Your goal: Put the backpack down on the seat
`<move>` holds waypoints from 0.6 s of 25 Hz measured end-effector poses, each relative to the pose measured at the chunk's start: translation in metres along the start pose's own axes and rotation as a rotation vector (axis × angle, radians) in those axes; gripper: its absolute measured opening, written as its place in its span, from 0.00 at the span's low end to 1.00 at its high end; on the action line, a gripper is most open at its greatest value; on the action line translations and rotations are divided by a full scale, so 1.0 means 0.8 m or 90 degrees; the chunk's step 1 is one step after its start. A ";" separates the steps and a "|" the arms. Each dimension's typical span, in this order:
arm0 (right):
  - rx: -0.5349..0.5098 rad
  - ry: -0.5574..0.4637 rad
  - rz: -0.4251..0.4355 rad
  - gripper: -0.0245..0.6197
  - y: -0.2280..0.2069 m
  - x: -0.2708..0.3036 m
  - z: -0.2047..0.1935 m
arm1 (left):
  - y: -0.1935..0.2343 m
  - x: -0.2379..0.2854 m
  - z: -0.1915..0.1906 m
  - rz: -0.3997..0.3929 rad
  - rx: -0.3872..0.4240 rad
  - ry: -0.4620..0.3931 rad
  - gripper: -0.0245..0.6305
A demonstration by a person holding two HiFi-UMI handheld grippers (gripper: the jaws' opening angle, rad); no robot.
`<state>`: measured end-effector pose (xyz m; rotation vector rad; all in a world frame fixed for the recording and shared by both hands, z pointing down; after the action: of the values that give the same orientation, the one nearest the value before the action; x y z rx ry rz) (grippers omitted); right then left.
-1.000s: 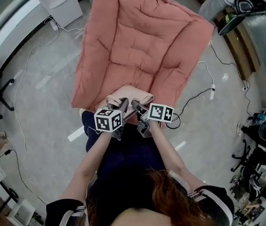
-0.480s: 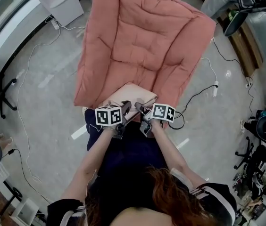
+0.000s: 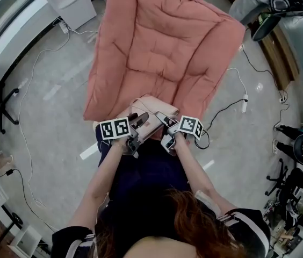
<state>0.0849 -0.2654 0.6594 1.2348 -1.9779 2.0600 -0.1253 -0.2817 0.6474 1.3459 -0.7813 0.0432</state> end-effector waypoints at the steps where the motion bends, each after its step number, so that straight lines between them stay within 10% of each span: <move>1: 0.003 -0.003 0.001 0.44 0.000 -0.005 0.001 | 0.002 -0.004 -0.002 0.005 0.004 0.000 0.47; 9: 0.013 -0.023 0.044 0.44 0.008 -0.049 -0.001 | 0.012 -0.048 -0.006 0.006 0.009 -0.037 0.47; 15: -0.199 -0.053 0.101 0.44 0.070 -0.061 0.024 | -0.026 -0.069 0.012 -0.028 0.086 -0.091 0.47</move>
<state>0.0984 -0.2688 0.5839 1.1489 -2.3901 1.6903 -0.1619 -0.2736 0.6011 1.5059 -0.8816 -0.0353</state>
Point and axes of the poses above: the fingertips, and each gripper's own axes: x forward along the fingers, y to its left, z out of its top, the point moved 9 cm from there along -x, backward along the fingers, and after that the axes turned 15 degrees about -x, right-handed, at the moved point
